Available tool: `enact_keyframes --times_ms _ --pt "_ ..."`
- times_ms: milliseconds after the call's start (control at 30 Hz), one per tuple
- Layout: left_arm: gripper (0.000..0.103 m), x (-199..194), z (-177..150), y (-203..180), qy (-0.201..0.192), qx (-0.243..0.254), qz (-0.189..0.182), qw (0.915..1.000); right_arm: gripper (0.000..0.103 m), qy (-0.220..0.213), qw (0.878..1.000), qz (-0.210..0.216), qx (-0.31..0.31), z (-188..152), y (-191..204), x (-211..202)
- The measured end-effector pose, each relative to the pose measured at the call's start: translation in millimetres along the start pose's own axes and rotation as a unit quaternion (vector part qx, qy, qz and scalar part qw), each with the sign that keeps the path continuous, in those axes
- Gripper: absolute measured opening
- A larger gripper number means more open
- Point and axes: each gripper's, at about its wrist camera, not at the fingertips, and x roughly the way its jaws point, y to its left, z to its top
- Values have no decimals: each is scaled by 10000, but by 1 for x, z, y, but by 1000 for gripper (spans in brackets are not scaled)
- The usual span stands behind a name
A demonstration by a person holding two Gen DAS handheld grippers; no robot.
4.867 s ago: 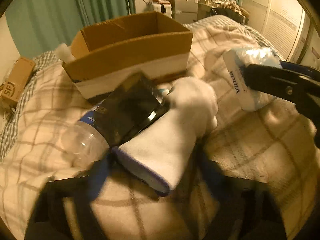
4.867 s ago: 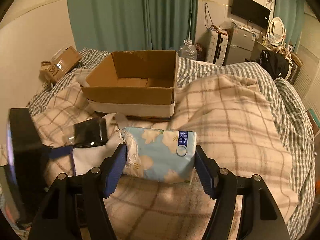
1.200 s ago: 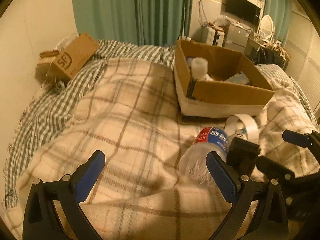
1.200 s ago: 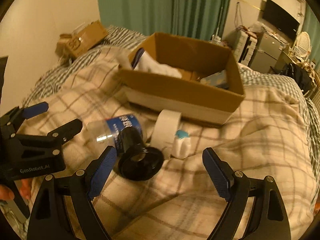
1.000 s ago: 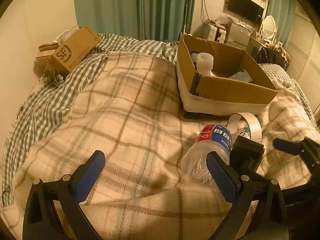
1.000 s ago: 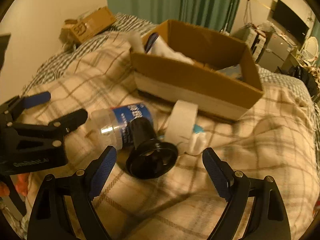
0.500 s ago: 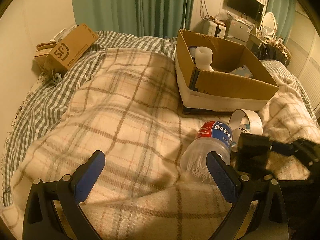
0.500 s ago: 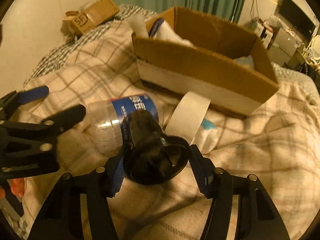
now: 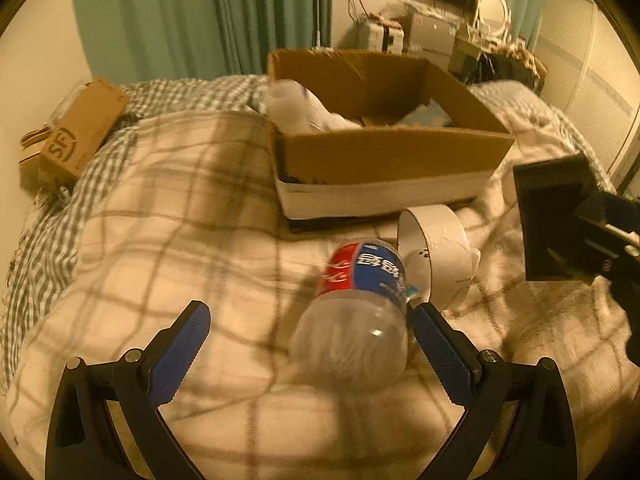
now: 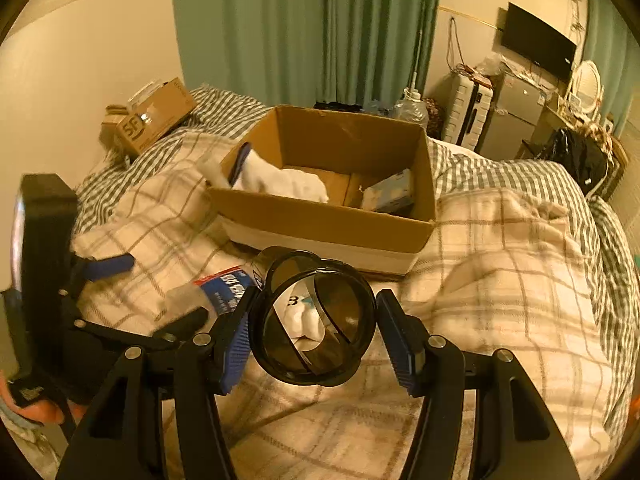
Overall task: Organize objects
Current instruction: 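Grasp the black cup by its rim with the right gripper, then grasp the clear water bottle with the left gripper, then carry the black cup and water bottle into the box and open both grippers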
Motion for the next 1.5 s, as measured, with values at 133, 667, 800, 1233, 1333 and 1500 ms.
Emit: enact_keyframes --times_ms 133,667,800,1233,1333,1500 --pt "103 13 0 -17 136 312 -17 9994 58 69 9998 62 154 -1 -10 9" --pt "68 18 -4 -33 133 485 98 9987 58 60 9997 -11 234 -5 -13 8" --pt "68 -4 -6 -33 -120 333 61 9994 58 -79 9997 -91 205 -5 -11 -3" --pt "65 -74 7 -28 -825 182 71 9964 58 -547 9978 -210 309 -4 -17 -52" --pt "65 -90 19 -26 -1036 206 80 9944 58 -711 9970 -209 237 5 -15 -66" --pt "65 -107 48 -21 -1321 150 -9 9911 58 -1024 9944 -237 92 34 -13 -87"
